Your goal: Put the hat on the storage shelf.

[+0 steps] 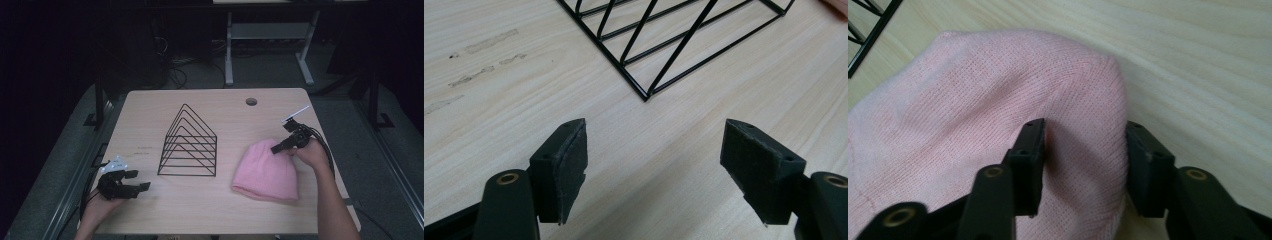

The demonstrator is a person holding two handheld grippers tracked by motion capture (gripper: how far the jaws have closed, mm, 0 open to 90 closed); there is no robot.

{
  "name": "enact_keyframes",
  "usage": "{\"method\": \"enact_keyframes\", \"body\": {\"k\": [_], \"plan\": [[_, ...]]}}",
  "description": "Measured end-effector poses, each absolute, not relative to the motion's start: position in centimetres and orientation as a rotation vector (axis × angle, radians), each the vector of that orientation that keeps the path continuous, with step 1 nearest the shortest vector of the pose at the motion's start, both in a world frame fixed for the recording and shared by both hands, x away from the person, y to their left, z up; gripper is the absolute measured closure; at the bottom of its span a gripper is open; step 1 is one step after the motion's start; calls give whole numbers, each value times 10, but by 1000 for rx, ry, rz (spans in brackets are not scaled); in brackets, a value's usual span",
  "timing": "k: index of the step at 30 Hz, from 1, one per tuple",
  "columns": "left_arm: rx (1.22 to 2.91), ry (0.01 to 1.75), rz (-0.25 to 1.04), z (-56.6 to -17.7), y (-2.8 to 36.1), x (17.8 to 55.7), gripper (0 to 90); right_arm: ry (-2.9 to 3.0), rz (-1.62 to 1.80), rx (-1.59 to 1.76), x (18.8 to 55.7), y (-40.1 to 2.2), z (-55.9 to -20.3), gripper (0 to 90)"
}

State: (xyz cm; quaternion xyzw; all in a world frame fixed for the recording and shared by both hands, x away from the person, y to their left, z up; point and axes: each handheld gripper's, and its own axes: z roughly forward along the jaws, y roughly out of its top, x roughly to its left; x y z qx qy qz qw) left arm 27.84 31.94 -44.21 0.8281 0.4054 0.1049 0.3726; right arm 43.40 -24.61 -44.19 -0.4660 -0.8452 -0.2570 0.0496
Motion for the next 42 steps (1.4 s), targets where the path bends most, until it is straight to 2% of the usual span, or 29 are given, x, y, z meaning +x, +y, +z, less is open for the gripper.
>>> {"method": "enact_keyframes", "body": {"k": [3,17,27,42], "plan": [[2120,1044,271,-442,318,278,271,-2579,-788,-1391,434,-245,-444,622],[2139,1032,266,-443,317,279,271,-2506,-874,-1395,427,-257,-447,768],[2133,1039,268,-443,317,279,271,-2483,-949,-1386,422,-263,-440,780],[2144,1021,254,-439,315,279,270,-2472,-1094,-1345,407,-269,-410,785]]}}
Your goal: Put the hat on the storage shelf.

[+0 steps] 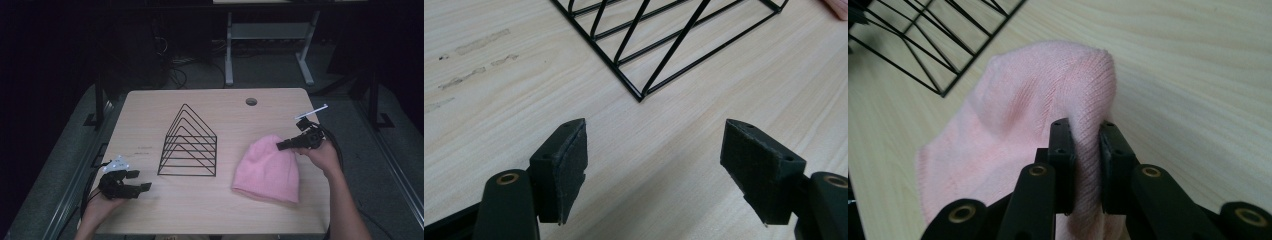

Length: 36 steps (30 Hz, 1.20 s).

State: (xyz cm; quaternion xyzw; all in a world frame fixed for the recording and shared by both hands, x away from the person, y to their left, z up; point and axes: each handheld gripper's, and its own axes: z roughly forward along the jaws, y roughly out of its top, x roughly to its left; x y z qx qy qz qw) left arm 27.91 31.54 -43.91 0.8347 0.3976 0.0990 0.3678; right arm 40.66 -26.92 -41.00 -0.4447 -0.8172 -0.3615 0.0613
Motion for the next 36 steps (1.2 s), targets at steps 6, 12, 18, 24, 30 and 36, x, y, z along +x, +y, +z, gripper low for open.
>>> {"method": "enact_keyframes", "body": {"k": [6,12,18,24,30,36], "plan": [[2138,1012,249,-434,316,278,270,-2481,-1166,-1330,396,-275,-394,787],[2125,995,224,-426,315,280,271,-2511,-1212,-1313,386,-278,-373,790],[2141,976,205,-420,315,282,271,-2551,-1227,-1293,379,-278,-353,791],[2176,940,193,-409,313,283,270,-2586,-1256,-1278,374,-279,-330,792],[2207,902,191,-397,309,286,270,-2605,-1299,-1257,371,-277,-313,792],[2211,856,178,-383,304,290,270,-2631,-1345,-1223,369,-275,-295,793]]}}
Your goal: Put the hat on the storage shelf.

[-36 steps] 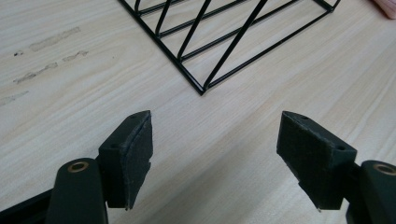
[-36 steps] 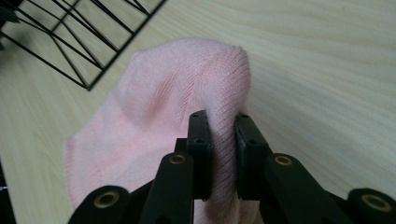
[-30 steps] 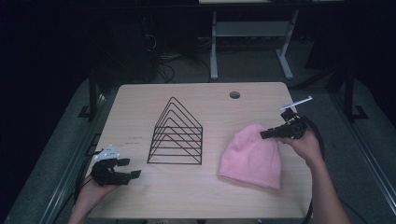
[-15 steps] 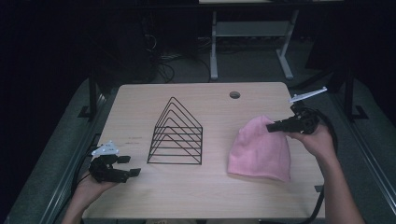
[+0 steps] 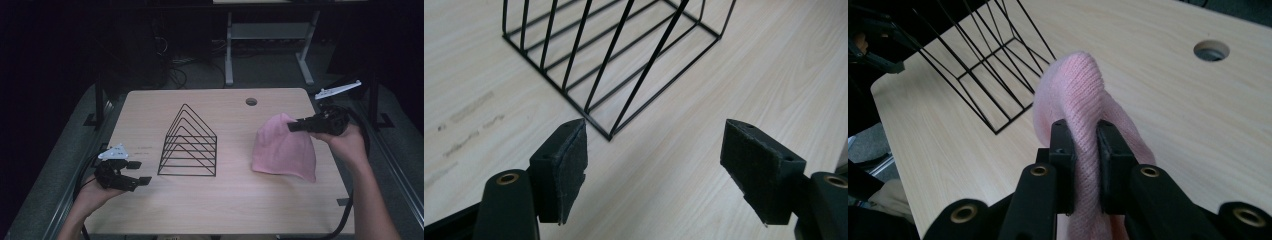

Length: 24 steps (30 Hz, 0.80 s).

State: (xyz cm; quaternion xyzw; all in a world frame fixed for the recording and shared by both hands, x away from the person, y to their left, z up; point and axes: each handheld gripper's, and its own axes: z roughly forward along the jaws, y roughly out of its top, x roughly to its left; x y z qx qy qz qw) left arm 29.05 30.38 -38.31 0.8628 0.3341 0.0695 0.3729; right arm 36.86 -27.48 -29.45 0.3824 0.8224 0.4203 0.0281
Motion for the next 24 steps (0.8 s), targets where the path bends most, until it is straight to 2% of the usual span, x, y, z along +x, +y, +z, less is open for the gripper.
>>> {"method": "enact_keyframes", "body": {"k": [24], "plan": [[2222,783,142,-343,293,309,248,2511,1354,1036,377,-258,-233,795]]}}
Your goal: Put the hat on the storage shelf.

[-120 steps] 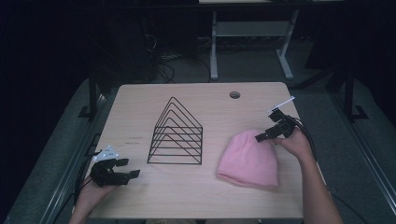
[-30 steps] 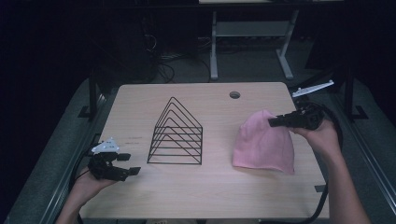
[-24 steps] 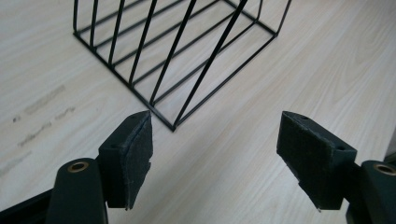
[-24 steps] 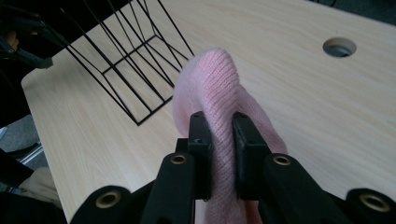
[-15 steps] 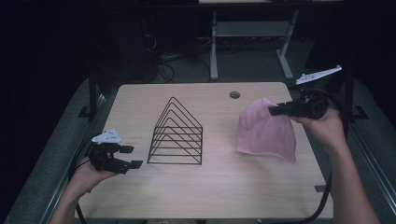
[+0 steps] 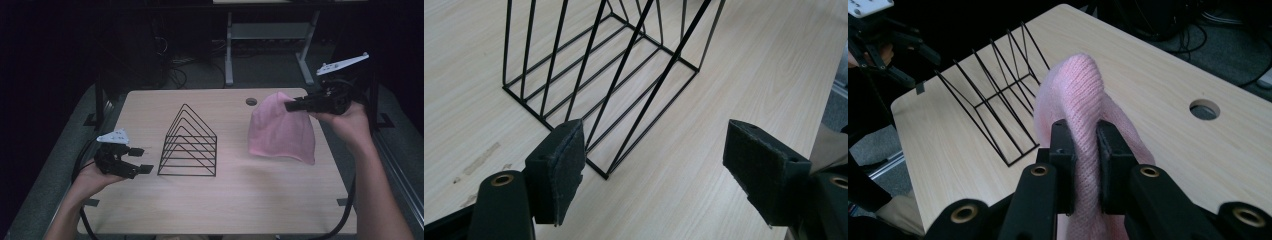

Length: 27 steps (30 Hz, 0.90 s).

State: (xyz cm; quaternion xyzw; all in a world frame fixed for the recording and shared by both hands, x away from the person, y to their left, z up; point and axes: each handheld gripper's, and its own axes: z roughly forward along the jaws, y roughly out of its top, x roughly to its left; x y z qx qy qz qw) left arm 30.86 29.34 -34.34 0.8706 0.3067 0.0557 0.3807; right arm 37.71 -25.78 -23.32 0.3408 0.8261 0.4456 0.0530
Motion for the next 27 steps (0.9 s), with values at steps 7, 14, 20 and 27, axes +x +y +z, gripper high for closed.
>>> {"method": "enact_keyframes", "body": {"k": [7,14,20,27], "plan": [[2226,768,140,-335,293,312,245,2516,1368,976,380,-243,-211,795],[2243,726,118,-327,286,316,244,2529,1369,913,384,-227,-192,795],[2256,706,112,-321,282,319,244,2535,1373,873,386,-216,-177,795],[2265,697,106,-311,279,323,244,2554,1378,818,391,-194,-162,795]]}}
